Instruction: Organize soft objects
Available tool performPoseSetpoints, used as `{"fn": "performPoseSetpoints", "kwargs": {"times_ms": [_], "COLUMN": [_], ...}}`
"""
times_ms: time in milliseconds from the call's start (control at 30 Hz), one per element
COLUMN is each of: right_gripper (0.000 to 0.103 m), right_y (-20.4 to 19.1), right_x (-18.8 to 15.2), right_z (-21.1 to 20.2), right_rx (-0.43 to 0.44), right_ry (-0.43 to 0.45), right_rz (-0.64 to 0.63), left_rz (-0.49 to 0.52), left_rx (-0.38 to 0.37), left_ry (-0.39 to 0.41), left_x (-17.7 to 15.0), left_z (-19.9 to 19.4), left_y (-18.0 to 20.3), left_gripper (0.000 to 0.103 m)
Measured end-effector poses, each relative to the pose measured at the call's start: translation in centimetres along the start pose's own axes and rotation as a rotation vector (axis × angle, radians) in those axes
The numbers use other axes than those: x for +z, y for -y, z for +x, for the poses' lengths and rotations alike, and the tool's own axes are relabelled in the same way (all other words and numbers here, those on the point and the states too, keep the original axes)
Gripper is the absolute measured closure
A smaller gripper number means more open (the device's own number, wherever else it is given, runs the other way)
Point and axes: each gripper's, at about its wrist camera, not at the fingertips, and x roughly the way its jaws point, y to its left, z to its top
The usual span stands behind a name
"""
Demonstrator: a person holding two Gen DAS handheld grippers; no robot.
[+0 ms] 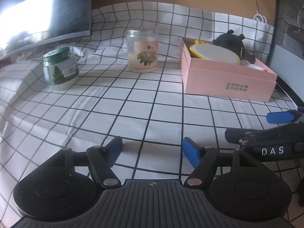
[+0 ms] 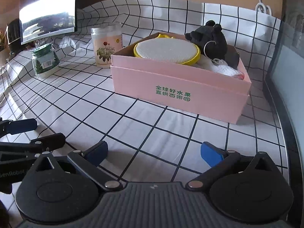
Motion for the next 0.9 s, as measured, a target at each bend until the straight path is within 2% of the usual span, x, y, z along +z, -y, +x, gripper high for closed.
{"fn": "performPoseSetpoints", "kwargs": {"times_ms": [167, 900], "right_gripper": [0.000, 0.000], "right_y": [0.19, 0.12], "right_x": [-0.53, -0.49], "right_z": [-0.21, -0.12], "right_rx": [0.005, -0.001], "right_ry": [0.038, 0.037], "right_rz": [0.007, 0.006], "left_rz": [-0.007, -0.006], "left_rx": [0.007, 0.004], "left_ry": [0.004, 0.004], "left_x": [-0.03, -0.01], "left_z": [-0.03, 0.00], "left_y": [-0.01, -0.13], "left_gripper": [0.027, 0.028]}}
